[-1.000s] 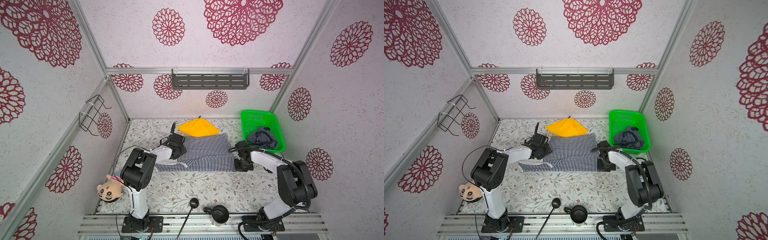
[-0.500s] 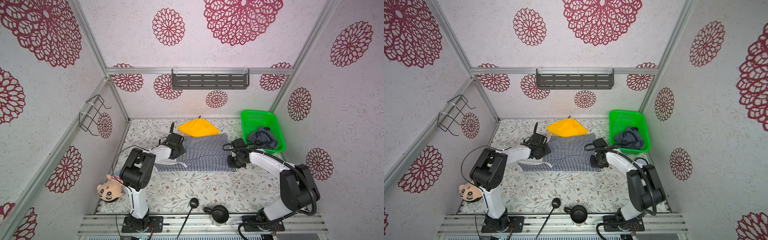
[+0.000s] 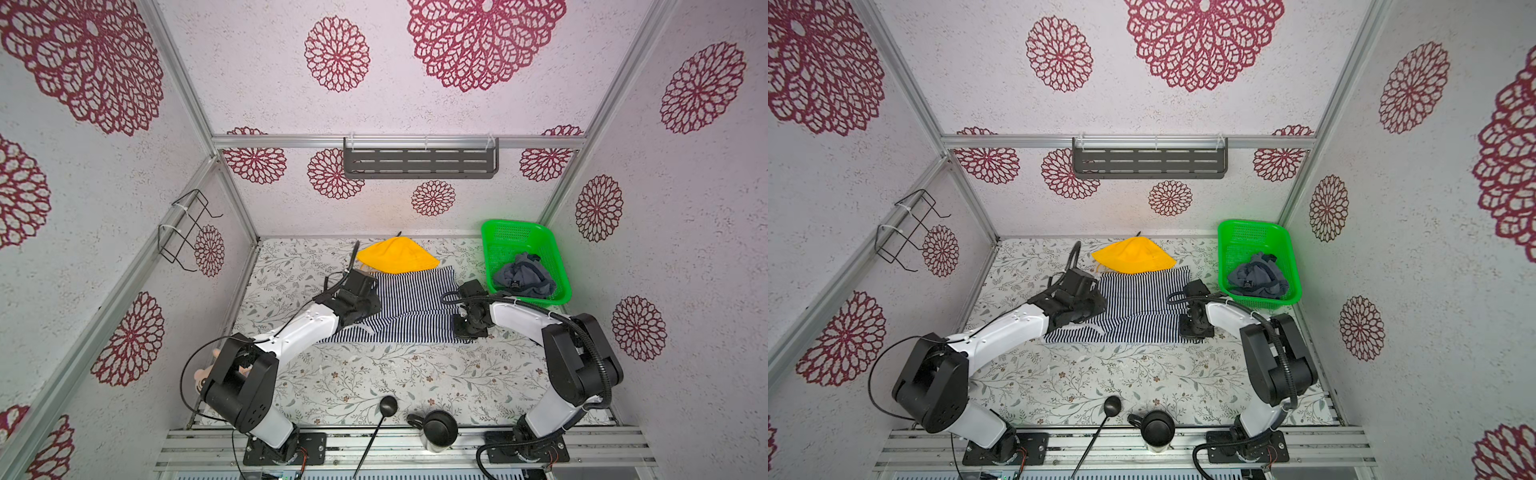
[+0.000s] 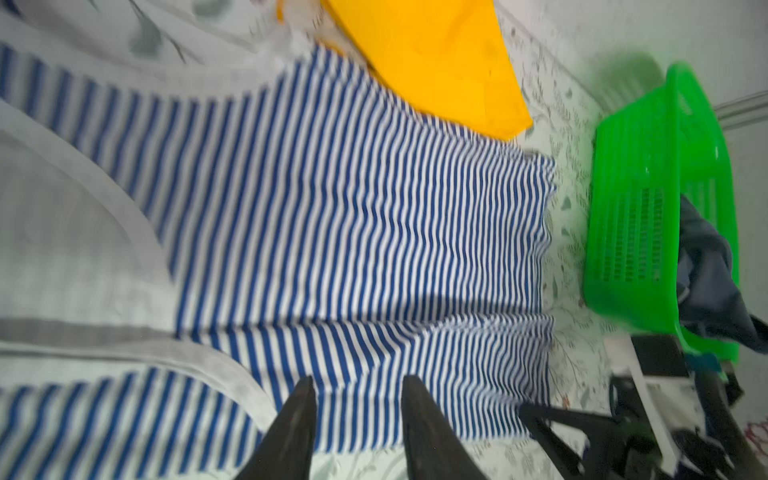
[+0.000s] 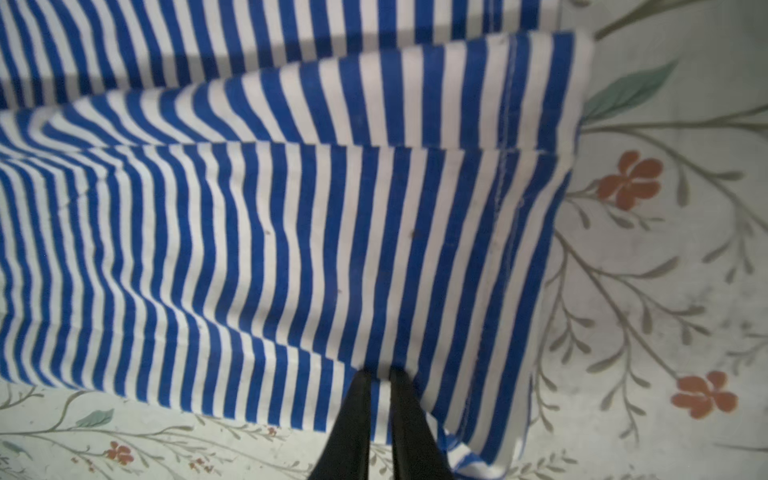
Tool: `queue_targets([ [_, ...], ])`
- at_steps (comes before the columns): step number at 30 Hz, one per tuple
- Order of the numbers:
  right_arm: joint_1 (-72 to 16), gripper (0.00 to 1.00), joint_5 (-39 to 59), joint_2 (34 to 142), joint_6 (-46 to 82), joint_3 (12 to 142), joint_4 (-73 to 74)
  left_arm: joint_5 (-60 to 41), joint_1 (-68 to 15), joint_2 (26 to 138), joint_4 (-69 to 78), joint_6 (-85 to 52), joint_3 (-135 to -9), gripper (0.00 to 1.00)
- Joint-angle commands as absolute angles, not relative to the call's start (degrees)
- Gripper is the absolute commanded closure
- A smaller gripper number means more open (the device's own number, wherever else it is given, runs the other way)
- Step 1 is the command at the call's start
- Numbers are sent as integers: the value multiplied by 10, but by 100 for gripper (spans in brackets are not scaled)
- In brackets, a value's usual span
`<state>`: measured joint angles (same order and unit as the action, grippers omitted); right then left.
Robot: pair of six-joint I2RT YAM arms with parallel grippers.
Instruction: Fold and stack the tank tops
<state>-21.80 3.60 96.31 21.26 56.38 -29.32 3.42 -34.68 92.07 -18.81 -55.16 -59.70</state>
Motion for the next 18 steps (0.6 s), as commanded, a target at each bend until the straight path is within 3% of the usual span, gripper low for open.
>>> queue_targets([
  [1,-214,87,26,961,227,575,-284,12,-374,960,-219,-578,-582,79],
  [3,-214,87,24,965,227,574,-282,0,-384,981,-213,-583,-586,85],
  [6,-214,87,22,970,227,573,-277,0,-392,1007,-216,-577,-596,85],
  [14,-211,87,22,972,226,569,-272,31,-347,1055,-235,-529,-630,60],
  [18,-209,88,22,971,226,562,-272,56,-327,1049,-245,-505,-660,54],
])
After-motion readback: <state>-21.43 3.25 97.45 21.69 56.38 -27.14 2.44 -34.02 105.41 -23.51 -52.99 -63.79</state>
